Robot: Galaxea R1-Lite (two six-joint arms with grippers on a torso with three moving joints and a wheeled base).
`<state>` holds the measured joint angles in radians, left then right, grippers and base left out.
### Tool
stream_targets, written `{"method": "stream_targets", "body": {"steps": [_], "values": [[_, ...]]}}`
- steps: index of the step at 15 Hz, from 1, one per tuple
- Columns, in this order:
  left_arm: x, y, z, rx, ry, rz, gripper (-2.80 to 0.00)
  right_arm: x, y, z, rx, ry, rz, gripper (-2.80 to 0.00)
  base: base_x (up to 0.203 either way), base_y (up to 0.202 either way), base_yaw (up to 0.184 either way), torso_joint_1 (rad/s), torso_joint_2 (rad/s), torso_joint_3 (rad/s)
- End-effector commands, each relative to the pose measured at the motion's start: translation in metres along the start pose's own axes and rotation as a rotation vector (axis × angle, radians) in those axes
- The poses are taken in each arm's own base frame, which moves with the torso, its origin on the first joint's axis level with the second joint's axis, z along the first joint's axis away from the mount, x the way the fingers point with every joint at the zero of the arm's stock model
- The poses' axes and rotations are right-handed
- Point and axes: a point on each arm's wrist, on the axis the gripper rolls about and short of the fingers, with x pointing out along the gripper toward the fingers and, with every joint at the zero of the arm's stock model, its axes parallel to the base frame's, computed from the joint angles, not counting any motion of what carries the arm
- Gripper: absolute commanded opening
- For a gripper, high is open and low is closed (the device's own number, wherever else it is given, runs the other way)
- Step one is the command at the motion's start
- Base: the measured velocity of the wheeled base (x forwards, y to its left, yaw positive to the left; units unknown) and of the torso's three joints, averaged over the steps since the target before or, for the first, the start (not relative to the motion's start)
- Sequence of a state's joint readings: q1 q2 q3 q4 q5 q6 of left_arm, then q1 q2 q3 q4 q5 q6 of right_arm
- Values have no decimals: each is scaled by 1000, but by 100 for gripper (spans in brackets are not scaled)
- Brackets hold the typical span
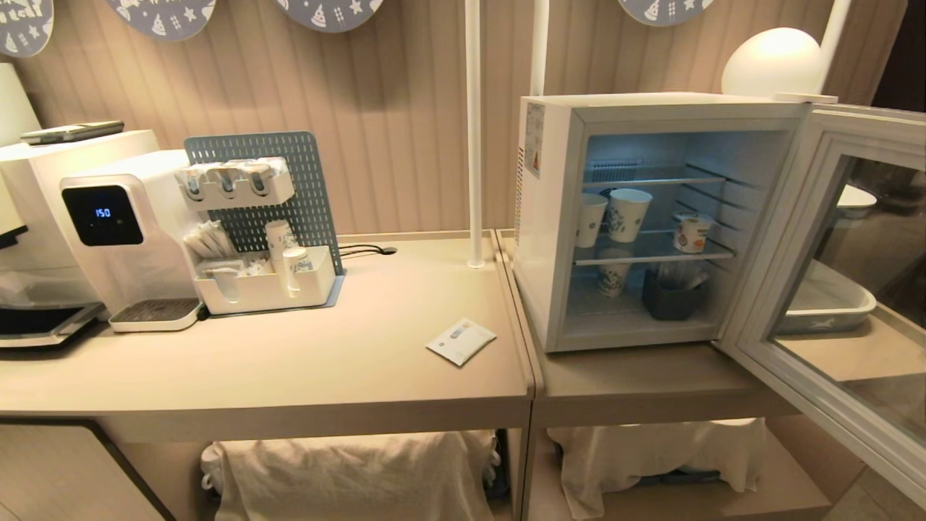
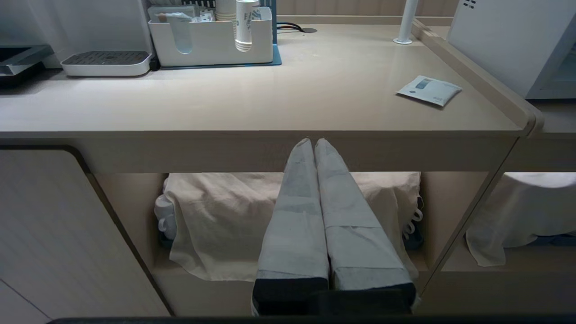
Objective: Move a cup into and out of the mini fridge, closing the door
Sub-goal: Close the freezer door
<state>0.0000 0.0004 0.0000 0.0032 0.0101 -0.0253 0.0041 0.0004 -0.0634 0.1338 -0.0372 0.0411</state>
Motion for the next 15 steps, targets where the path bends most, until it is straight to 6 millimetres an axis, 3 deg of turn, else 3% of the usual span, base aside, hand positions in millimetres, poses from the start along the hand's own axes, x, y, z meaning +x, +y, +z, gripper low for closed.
{"method": "stream_targets", "body": {"steps": [1, 11, 15], "values": [[0, 0, 0, -1, 1, 1, -280, 5, 0, -4, -25, -54, 17, -280, 0, 0, 0, 0, 0, 0], [0, 0, 0, -1, 1, 1, -280, 6, 1, -5, -41, -55, 28, -280, 0, 0, 0, 0, 0, 0], [0, 0, 0, -1, 1, 1, -280, 6, 1, -5, -41, -55, 28, -280, -150, -13, -2, 3, 5, 3]]}}
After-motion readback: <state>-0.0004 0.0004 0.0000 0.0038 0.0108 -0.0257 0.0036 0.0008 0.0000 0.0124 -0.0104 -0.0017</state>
